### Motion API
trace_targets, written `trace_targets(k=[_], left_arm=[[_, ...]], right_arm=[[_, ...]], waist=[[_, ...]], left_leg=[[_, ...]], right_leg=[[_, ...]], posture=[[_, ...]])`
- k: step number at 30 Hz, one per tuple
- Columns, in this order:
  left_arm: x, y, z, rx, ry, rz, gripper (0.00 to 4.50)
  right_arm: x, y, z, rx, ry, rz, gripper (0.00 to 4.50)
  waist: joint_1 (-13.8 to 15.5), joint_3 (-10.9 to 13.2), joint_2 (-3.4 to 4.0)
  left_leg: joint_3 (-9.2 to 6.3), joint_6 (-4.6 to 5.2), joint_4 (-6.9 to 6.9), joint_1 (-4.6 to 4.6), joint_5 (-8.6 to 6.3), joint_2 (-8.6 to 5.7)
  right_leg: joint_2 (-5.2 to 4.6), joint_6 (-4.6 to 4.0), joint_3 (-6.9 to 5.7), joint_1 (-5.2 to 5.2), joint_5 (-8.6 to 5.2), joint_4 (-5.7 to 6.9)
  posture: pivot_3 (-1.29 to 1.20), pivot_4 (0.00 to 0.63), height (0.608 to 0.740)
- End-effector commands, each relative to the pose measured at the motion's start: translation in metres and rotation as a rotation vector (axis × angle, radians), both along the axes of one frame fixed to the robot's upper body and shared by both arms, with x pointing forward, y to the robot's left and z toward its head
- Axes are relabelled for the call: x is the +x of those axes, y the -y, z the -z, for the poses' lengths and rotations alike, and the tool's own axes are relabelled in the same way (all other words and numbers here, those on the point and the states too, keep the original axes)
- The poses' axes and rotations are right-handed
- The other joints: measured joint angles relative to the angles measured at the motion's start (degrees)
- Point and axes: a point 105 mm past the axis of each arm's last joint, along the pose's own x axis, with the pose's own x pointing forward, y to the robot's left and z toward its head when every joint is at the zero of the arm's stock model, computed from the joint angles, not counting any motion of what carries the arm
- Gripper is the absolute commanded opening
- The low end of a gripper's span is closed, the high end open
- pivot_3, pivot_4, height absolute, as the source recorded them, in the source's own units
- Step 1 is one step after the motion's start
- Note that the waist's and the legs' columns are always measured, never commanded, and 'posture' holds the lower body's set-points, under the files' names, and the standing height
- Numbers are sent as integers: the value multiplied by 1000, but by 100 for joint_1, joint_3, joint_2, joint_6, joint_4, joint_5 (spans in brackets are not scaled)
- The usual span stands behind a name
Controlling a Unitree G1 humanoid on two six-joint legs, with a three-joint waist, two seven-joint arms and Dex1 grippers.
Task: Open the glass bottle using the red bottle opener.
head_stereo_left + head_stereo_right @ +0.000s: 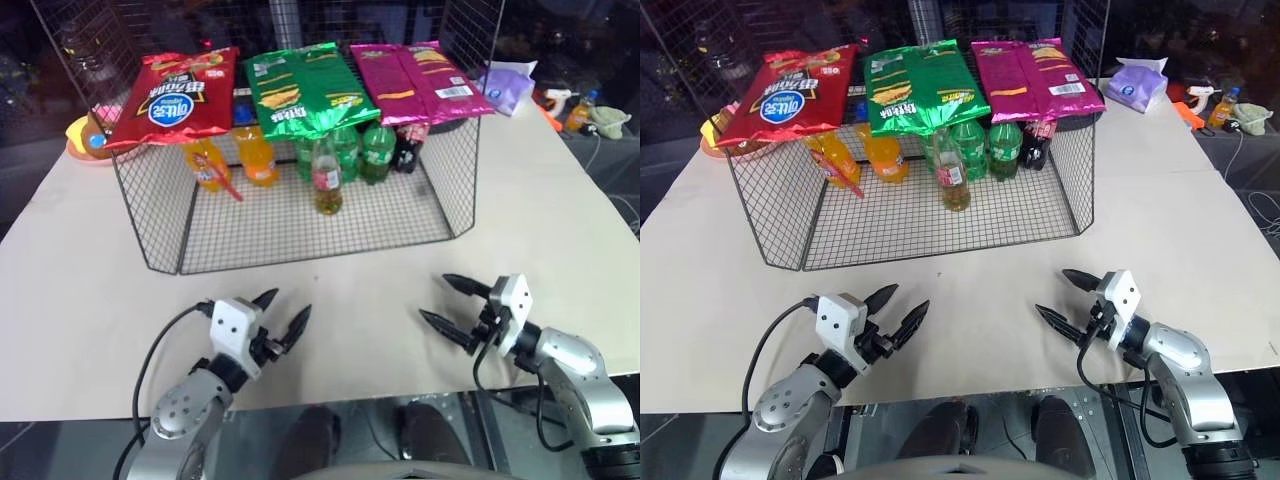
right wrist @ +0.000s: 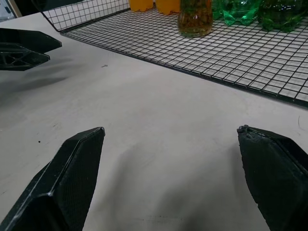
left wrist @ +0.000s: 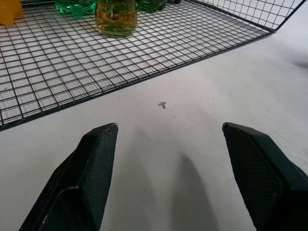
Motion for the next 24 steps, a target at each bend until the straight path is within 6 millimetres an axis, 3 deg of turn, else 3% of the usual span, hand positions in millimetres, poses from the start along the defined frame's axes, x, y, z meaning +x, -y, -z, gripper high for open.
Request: trace_targets(k=[1,7,24], left_arm=[[-1,5,-9,6,31,27,3597],[-1,3,-13,7,35,41,3597],[4,5,-15,25,46,12,3597]], right_arm=[[1,2,-10,-12,43,5,4450],[7,12,-7,-41,52,32,4450],[12,11,-4,-52,63,29,4450]], waist=[[0,0,0],[-3,0,0],[-2,0,0]], left_leg=[[0,0,0,0,0,0],[1,0,0,1,0,0],[1,-4,1,1,2,0]], right_leg=[[0,0,0,0,0,0],[2,0,0,0,0,0],[3,0,1,0,0,1]], posture=[[0,150,740],[0,150,740],[0,150,740]])
